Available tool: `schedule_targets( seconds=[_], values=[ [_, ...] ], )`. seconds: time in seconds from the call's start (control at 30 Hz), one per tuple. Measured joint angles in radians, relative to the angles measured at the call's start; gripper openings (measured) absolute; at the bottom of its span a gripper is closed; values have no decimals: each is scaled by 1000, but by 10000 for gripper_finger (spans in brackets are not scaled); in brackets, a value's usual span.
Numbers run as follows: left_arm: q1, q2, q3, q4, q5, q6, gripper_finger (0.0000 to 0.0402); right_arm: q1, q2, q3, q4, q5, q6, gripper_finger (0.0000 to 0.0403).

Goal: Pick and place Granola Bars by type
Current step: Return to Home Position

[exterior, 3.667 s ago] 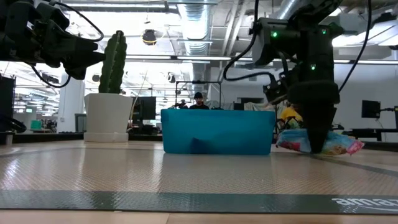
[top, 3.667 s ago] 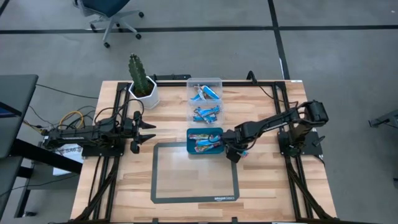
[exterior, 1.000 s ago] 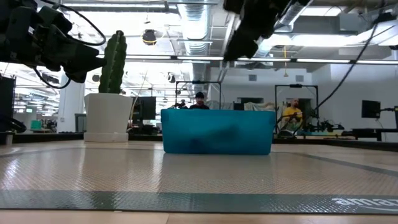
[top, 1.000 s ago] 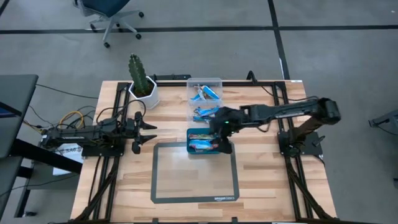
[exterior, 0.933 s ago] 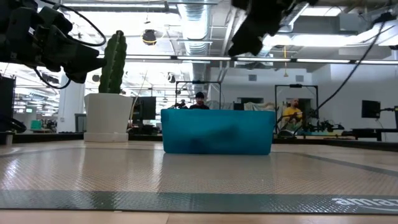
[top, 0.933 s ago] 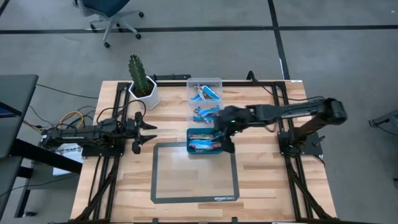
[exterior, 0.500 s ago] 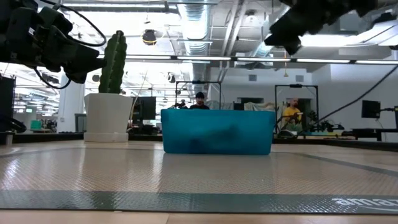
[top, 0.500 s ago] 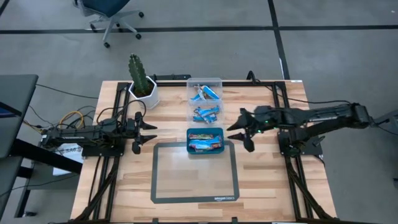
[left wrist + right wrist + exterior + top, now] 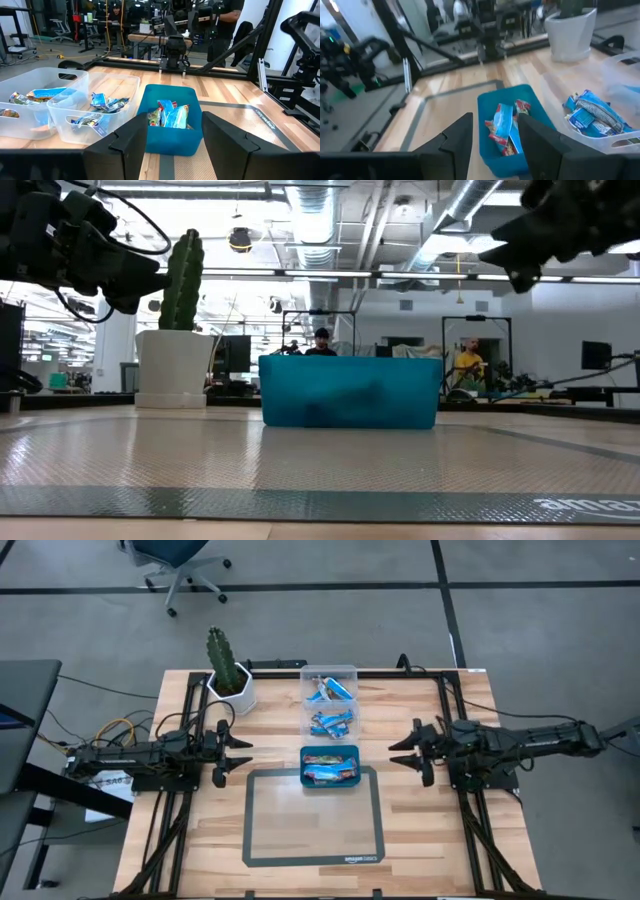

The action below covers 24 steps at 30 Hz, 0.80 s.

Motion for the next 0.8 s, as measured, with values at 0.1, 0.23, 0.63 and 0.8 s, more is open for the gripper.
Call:
schedule_targets(
  seconds=[0.1, 0.23, 0.63, 0.8],
  values=[
    [0, 0, 0, 0, 0, 0, 180, 17, -97, -65, 30, 36, 28, 148],
    [0, 0, 0, 0, 0, 0, 180, 34, -208, -148, 43, 68, 72, 150],
    [0, 0, 0, 0, 0, 0, 180, 48, -412, -283, 44, 88, 46, 142],
    [0, 0, 0, 0, 0, 0, 180, 49, -445, -289, 29, 85, -59, 141]
  ],
)
